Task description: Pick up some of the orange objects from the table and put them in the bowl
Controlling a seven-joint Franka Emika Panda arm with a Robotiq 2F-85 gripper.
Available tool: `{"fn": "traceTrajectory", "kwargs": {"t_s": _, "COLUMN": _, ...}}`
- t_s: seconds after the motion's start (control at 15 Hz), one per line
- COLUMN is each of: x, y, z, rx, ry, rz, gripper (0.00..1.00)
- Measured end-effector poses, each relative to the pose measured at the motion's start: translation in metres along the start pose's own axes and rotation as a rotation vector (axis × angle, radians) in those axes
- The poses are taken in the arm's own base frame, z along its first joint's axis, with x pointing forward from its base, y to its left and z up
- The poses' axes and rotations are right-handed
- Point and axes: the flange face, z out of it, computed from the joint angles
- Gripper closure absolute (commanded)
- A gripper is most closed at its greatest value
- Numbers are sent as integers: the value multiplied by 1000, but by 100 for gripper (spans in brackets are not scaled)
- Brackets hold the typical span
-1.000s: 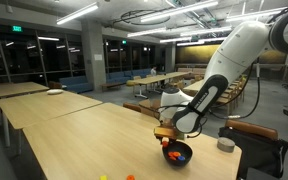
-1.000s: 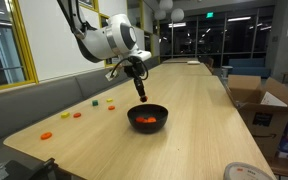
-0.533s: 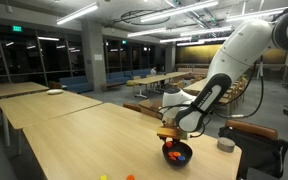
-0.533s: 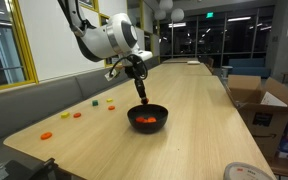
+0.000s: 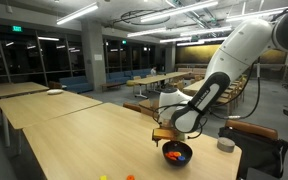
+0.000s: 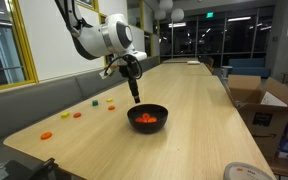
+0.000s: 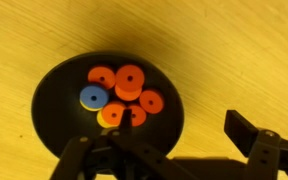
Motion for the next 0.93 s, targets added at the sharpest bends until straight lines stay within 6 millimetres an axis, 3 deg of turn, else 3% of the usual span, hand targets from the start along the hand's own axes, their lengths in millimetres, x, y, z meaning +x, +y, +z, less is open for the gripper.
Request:
{"fn": "traceTrajectory", "kwargs": {"t_s": 0.33, "x": -43, "y": -46, "z": -25, "rx": 100, "ry": -83, "rz": -139, "gripper": 0}}
{"fn": "traceTrajectory", "kwargs": {"t_s": 0.53, "x": -68, "y": -69, "z": -30, "rx": 145, "ry": -138, "rz": -205, "gripper": 0}}
{"fn": "traceTrajectory", "kwargs": {"t_s": 0.93, "x": -92, "y": -100, "z": 2, "rx": 148, "ry": -230, "rz": -281, "gripper": 0}}
